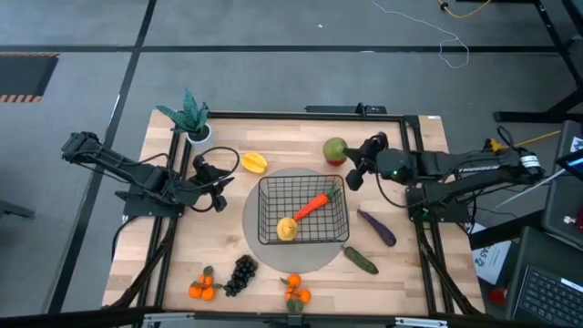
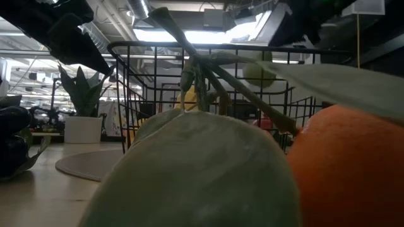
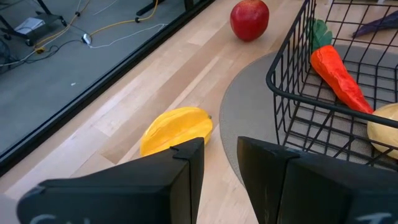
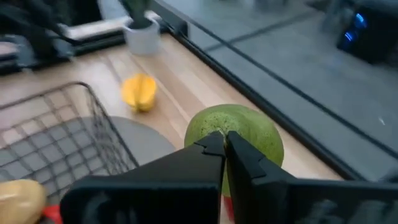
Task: Build produce basket
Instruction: Put the green pear into the wire basket
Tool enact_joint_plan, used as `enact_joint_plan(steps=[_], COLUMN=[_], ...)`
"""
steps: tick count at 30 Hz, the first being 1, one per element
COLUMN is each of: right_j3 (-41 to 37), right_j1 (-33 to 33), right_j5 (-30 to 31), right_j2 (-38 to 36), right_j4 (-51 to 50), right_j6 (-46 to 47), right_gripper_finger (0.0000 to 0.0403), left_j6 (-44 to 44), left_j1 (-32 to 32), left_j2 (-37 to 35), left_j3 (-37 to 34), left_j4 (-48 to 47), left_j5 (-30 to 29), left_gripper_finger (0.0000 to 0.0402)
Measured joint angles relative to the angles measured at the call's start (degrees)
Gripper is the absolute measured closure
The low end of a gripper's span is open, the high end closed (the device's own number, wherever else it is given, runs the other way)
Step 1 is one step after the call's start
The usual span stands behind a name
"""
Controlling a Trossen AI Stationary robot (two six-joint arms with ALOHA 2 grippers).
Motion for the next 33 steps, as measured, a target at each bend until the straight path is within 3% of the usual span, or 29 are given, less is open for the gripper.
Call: enact_joint_plan(steps=[8, 15, 24, 33], right_j3=[3.74, 3.73, 3.7, 3.64], right_j1=[2.65, 4.32, 6.6, 9.21], right_j5=[-6.15, -24.11, -35.15, -36.76], right_j2=[0.0, 0.04, 0.22, 3.35], right_j4=[6.96, 14.61, 13.86, 10.12], right_j6=[-8.09, -12.33, -12.23, -10.52], right_gripper_finger=[0.0403, 0.0403, 0.0403, 0.0403], left_j6=[0.0, 0.0, -0.02, -0.04], left_j1=[0.0, -0.01, -0.01, -0.01], left_j2=[0.0, -0.01, 0.0, -0.01], left_j3=[0.0, 0.0, 0.0, 0.0], left_j4=[-0.37, -0.35, -0.35, -0.33], left_j5=[0.0, 0.0, 0.0, -0.01], left_gripper_finger=[0.0315, 0.0315, 0.0316, 0.0316])
